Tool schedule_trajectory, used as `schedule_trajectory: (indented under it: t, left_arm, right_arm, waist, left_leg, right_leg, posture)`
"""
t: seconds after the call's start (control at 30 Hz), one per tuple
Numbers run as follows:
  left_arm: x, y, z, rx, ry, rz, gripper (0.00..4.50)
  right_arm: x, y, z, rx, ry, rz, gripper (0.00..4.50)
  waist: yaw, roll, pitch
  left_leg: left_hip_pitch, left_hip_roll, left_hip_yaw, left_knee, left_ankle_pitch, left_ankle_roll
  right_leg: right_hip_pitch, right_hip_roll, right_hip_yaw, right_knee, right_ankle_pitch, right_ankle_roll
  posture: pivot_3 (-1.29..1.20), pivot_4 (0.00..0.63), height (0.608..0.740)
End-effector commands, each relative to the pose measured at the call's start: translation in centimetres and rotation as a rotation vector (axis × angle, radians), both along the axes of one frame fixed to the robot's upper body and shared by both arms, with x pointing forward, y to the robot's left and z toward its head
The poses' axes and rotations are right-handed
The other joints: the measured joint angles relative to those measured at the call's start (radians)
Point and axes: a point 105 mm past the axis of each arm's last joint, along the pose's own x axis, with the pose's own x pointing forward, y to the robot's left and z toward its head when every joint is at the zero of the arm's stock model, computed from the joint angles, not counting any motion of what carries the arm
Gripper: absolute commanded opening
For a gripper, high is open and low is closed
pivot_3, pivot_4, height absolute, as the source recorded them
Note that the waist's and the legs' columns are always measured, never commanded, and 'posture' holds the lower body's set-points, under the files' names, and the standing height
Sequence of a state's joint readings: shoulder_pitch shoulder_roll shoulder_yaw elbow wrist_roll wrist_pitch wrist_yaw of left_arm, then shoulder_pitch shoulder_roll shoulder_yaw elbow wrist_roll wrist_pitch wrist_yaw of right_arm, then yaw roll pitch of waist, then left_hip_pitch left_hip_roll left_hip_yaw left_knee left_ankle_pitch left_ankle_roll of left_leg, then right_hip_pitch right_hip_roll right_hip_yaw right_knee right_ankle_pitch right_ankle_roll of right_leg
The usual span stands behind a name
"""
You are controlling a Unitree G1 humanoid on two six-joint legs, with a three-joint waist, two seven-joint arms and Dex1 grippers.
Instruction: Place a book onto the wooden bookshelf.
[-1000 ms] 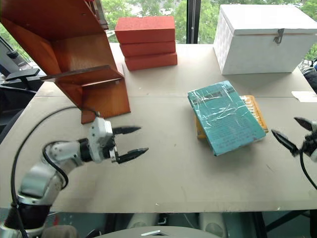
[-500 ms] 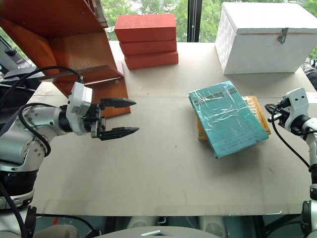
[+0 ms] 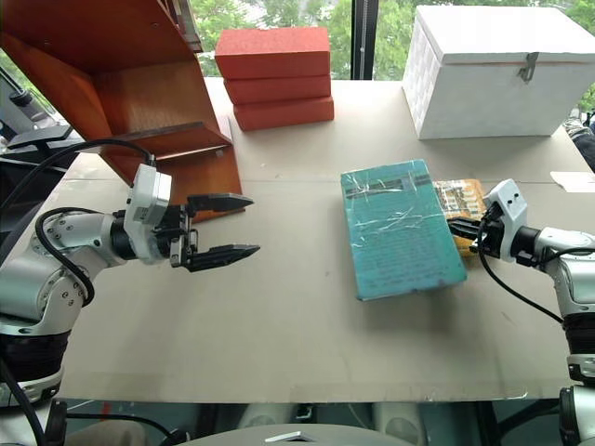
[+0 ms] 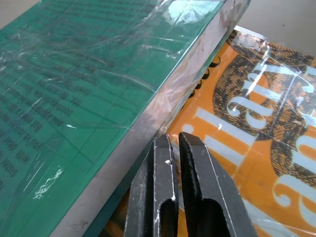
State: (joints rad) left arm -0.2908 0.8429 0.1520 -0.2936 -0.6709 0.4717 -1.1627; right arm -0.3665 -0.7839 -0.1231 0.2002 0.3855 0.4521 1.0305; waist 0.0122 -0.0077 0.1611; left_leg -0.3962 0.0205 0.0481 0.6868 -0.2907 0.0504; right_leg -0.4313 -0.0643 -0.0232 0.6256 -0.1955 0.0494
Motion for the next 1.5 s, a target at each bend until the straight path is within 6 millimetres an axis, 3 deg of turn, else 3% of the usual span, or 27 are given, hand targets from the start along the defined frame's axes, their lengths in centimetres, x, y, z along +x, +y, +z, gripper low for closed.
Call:
schedule_trajectory:
  t: [0.03, 0.27, 0.37, 0.47, 0.67, 0.8, 0.9, 1.0, 1.13, 1.3, 1.5]
  left_arm:
    - [-0.2, -0.1, 0.8, -0.001, -0.052, -0.014, 4.5]
    - [0.0, 0.0, 0.6, 0.005, -0.043, -0.019, 4.5]
    - [0.3, -0.2, 0.1, 0.005, -0.026, 0.004, 4.5]
    - [0.9, -1.0, -1.1, -0.027, 0.066, 0.062, 4.5]
    - [1.6, -3.3, -5.7, -0.059, 0.37, 0.19, 4.5]
    - [2.0, -5.8, -8.1, -0.135, 0.631, 0.229, 4.5]
    - [2.5, -7.7, -8.2, -0.202, 0.799, 0.211, 4.5]
    - [3.1, -9.2, -8.1, -0.217, 0.898, 0.209, 4.5]
    - [3.1, -10.3, -9.7, -0.151, 1.053, 0.242, 4.5]
    - [3.6, -11.0, -11.1, -0.141, 1.211, 0.283, 4.5]
    - [3.9, -12.8, -11.2, -0.231, 1.363, 0.24, 4.5]
  right_arm:
    - [-0.2, 1.3, 1.2, 0.013, -0.037, 0.04, 0.1]
    - [-0.1, 2.6, 1.1, 0.018, -0.039, 0.047, 0.1]
    - [0.6, 0.8, 1.6, -0.032, -0.108, -0.035, 0.1]
    - [0.2, -1.5, 3.4, -0.055, -0.189, -0.091, 0.1]
    - [-4.6, -2.6, 6.6, -0.015, -0.241, -0.012, 2.81]
    - [-9.0, -1.5, 7.7, 0.073, -0.203, 0.069, 4.47]
    - [-11.5, -0.3, 8.3, 0.105, -0.192, 0.105, 4.47]
    - [-12.3, -0.2, 8.4, 0.102, -0.217, 0.069, 4.47]
    - [-13.7, 0.0, 8.8, 0.13, -0.219, 0.055, 4.47]
    - [-14.2, 0.1, 9.1, 0.122, -0.243, 0.021, 4.47]
    - [-15.0, 0.8, 9.4, 0.145, -0.255, 0.035, 4.47]
  waist:
    - [0.0, 0.0, 0.0]
    - [0.0, 0.0, 0.0]
    - [0.0, 0.0, 0.0]
    - [0.006, 0.0, 0.0]
    - [0.005, -0.001, 0.0]
    - [0.001, -0.001, 0.0]
    - [0.004, -0.002, 0.0]
    - [0.0, -0.007, 0.0]
    - [0.001, -0.007, 0.0]
    - [0.003, -0.008, 0.0]
    - [0.01, -0.009, -0.001]
  left_leg:
    - [0.0, 0.0, 0.0, 0.0, 0.0, 0.0]
    - [0.0, -0.001, 0.0, 0.0, 0.0, -0.001]
    - [0.0, -0.002, 0.0, 0.0, 0.001, -0.001]
    - [0.0, -0.003, 0.0, 0.0, 0.001, -0.001]
    - [-0.001, -0.002, -0.001, 0.0, 0.0, 0.0]
    - [0.001, 0.0, -0.002, 0.0, 0.0, 0.0]
    - [0.002, 0.0, -0.004, 0.001, 0.0, 0.001]
    - [0.004, -0.002, -0.006, 0.003, 0.0, 0.001]
    - [0.015, -0.003, -0.006, 0.002, 0.0, 0.001]
    - [0.016, -0.004, -0.006, 0.002, 0.0, 0.001]
    - [0.015, -0.01, -0.011, 0.002, 0.0, 0.001]
  right_leg:
    - [0.0, 0.0, 0.0, 0.0, 0.0, 0.0]
    - [0.0, 0.0, 0.0, 0.0, 0.0, 0.0]
    - [0.0, 0.0, 0.0, 0.0, 0.0, 0.0]
    - [0.0, 0.0, 0.0, 0.0, 0.0, 0.0]
    - [0.001, -0.001, 0.0, 0.0, 0.0, 0.0]
    - [0.001, 0.0, -0.001, 0.001, 0.0, 0.0]
    - [0.003, 0.0, -0.001, 0.002, 0.0, 0.0]
    - [0.007, 0.001, -0.002, 0.002, 0.0, 0.001]
    - [0.018, 0.001, -0.001, 0.001, -0.004, 0.0]
    - [0.018, 0.001, -0.001, 0.001, -0.003, -0.002]
    - [0.02, -0.002, -0.001, 0.001, -0.003, -0.003]
  posture:
    - [0.0, 0.15, 0.74]
    - [0.0, 0.15, 0.74]
    - [0.0, 0.15, 0.74]
    - [0.0, 0.15, 0.74]
    - [0.0, 0.15, 0.74]
    - [0.0, 0.15, 0.74]
    - [0.0, 0.15, 0.74]
    - [0.0, 0.15, 0.74]
    - [0.0, 0.15, 0.74]
    - [0.0, 0.15, 0.74]
    - [0.0, 0.15, 0.74]
